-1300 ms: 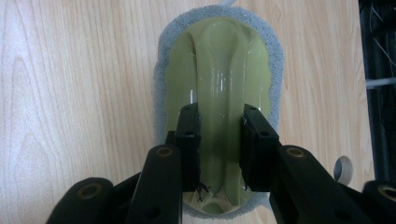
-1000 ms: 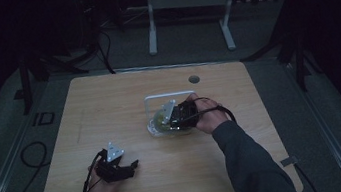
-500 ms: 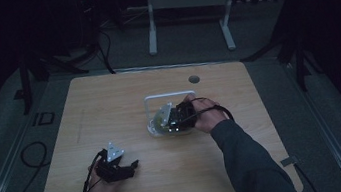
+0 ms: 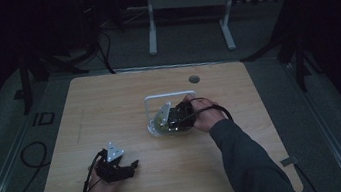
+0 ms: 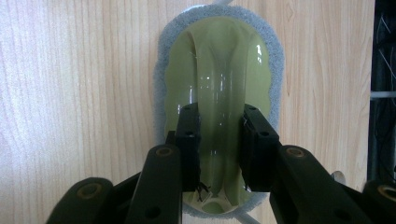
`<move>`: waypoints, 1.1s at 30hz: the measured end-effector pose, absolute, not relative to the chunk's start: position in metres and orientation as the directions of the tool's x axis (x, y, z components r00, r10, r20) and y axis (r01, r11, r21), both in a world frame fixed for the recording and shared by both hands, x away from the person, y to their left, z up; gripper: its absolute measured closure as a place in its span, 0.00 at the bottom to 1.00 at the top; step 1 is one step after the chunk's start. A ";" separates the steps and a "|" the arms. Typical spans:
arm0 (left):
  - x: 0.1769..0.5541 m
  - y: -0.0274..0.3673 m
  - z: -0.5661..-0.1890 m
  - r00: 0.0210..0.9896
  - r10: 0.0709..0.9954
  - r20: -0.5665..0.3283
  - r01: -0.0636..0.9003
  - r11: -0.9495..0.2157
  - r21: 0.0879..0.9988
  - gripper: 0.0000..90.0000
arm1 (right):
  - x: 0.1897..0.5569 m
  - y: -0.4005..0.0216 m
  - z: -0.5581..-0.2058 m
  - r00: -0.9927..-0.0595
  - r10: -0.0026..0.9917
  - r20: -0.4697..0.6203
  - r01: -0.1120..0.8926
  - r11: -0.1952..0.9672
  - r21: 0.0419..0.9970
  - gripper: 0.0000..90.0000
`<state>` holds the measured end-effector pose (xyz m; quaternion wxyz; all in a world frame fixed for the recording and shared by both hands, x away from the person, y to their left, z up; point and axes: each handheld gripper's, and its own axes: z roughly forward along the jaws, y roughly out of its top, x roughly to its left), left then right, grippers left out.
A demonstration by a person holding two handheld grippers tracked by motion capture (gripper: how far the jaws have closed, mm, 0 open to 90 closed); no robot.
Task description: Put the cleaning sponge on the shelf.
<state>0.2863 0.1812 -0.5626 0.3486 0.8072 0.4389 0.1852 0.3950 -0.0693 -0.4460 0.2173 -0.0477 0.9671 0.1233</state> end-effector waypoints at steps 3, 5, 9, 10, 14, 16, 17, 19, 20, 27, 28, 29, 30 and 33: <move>0.286 0.181 -0.563 0.546 0.838 -0.006 0.579 -0.372 0.726 0.27 | 0.396 -0.069 -0.446 -0.901 -0.036 -0.432 -0.145 0.964 0.221 0.80; 0.286 0.181 -0.563 0.546 0.838 -0.006 0.579 -0.372 0.726 0.27 | 0.397 -0.069 -0.447 -0.902 -0.038 -0.430 -0.146 0.964 0.221 0.80; 0.286 0.181 -0.563 0.547 0.837 -0.005 0.579 -0.374 0.725 0.27 | 0.397 -0.069 -0.448 -0.902 -0.037 -0.430 -0.145 0.964 0.221 0.80; 0.286 0.181 -0.563 0.547 0.837 -0.005 0.579 -0.374 0.724 0.27 | 0.397 -0.069 -0.448 -0.902 -0.035 -0.430 -0.143 0.965 0.222 0.80; 0.286 0.181 -0.563 0.547 0.837 -0.005 0.579 -0.374 0.724 0.27 | 0.399 -0.068 -0.450 -0.902 -0.034 -0.430 -0.143 0.964 0.224 0.80; 0.286 0.181 -0.563 0.548 0.837 -0.004 0.579 -0.375 0.724 0.27 | 0.399 -0.068 -0.451 -0.902 -0.034 -0.430 -0.142 0.965 0.221 0.80; 0.286 0.181 -0.563 0.548 0.837 -0.005 0.579 -0.374 0.724 0.27 | 0.399 -0.068 -0.451 -0.903 -0.035 -0.429 -0.142 0.965 0.220 0.80; 0.286 0.181 -0.563 0.547 0.837 -0.005 0.579 -0.375 0.724 0.27 | 0.399 -0.068 -0.451 -0.903 -0.032 -0.429 -0.139 0.966 0.219 0.80; 0.286 0.181 -0.563 0.547 0.837 -0.005 0.579 -0.374 0.724 0.27 | 0.399 -0.067 -0.452 -0.904 -0.033 -0.427 -0.138 0.966 0.218 0.80; 0.286 0.181 -0.563 0.548 0.837 -0.005 0.579 -0.374 0.724 0.27 | 0.400 -0.066 -0.454 -0.905 -0.039 -0.425 -0.140 0.967 0.211 0.80; 0.286 0.181 -0.563 0.548 0.837 -0.005 0.580 -0.375 0.724 0.27 | 0.400 -0.066 -0.454 -0.905 -0.039 -0.425 -0.140 0.967 0.211 0.80; 0.286 0.181 -0.563 0.547 0.837 -0.005 0.580 -0.375 0.724 0.27 | 0.400 -0.066 -0.454 -0.903 -0.040 -0.427 -0.141 0.968 0.209 0.80; 0.286 0.181 -0.563 0.547 0.837 -0.005 0.580 -0.375 0.724 0.27 | 0.401 -0.065 -0.456 -0.902 -0.039 -0.429 -0.141 0.968 0.208 0.80; 0.286 0.181 -0.563 0.547 0.837 -0.005 0.580 -0.374 0.724 0.27 | 0.401 -0.064 -0.457 -0.902 -0.038 -0.431 -0.139 0.969 0.204 0.80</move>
